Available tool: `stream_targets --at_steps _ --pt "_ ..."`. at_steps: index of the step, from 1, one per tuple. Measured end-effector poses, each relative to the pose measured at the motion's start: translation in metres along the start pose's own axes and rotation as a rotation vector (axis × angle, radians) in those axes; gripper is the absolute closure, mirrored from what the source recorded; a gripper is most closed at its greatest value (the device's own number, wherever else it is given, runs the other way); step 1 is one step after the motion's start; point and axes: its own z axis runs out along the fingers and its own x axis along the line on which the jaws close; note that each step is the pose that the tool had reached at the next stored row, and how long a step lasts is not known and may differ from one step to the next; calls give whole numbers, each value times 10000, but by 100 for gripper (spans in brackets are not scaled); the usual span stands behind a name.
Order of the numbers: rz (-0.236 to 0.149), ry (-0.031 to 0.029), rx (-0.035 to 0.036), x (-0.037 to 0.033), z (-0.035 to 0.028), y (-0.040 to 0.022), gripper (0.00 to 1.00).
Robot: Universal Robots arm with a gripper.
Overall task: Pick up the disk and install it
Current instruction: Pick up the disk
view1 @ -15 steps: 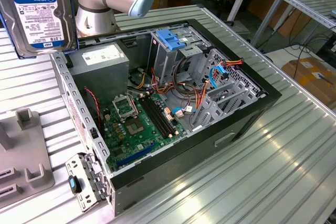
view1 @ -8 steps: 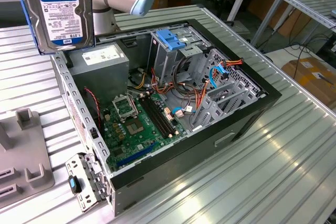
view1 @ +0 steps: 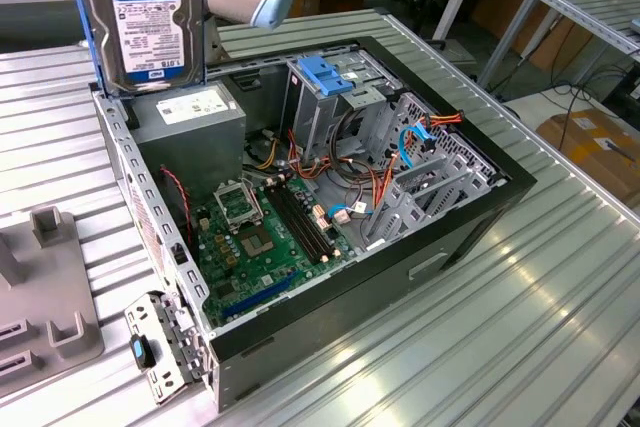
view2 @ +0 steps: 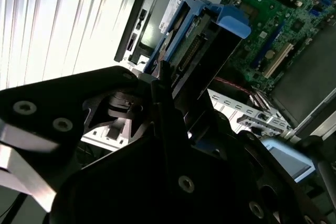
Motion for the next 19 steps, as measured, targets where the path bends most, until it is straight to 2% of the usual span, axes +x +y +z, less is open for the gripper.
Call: stream_targets --at_steps 1,3,5,8,13,16,18,19 --pt "0 0 -1 -7 1 -74 65" --pt "0 0 0 -12 2 -139 65" --pt "-1 0 0 -19 3 -223 65" --pt "-1 0 0 -33 5 -383 65" --pt "0 0 0 -50 8 -576 65" --pt "-1 0 0 -66 11 -761 65" --pt "0 1 0 -73 12 -844 65" --pt "0 1 0 -79 13 -912 65"
